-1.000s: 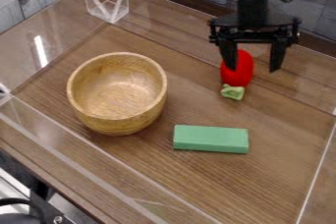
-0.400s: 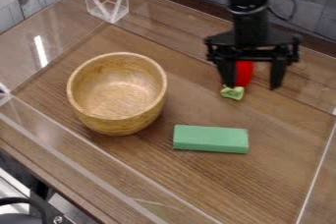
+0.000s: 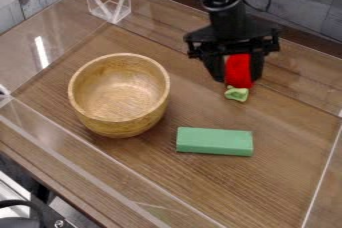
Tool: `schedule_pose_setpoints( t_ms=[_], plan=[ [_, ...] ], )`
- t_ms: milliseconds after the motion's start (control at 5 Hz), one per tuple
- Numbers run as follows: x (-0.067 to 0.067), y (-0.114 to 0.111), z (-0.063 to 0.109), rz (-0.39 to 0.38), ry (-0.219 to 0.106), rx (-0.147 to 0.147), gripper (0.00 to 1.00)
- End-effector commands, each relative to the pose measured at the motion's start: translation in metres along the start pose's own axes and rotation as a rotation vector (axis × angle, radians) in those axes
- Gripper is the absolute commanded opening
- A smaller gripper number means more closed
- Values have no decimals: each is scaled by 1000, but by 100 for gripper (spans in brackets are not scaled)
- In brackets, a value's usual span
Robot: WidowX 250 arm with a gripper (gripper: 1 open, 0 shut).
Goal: Move the red fruit to the right
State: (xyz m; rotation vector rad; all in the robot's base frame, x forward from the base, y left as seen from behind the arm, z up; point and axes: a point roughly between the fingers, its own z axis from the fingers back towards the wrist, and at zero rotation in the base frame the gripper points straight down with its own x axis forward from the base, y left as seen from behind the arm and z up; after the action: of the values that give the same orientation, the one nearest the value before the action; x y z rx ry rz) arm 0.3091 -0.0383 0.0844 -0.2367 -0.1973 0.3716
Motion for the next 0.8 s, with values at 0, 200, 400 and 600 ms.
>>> schedule_pose_setpoints(
  t_ms=[0,200,400,600],
  plan=[
    [3,-6,-5,-22,-32,-10,100],
    [7,1,-10,-107,-4,-17,100],
    [14,10,-6,-173,14,-34,100],
    [11,11,-1,-134,-7,-36,100]
  ],
)
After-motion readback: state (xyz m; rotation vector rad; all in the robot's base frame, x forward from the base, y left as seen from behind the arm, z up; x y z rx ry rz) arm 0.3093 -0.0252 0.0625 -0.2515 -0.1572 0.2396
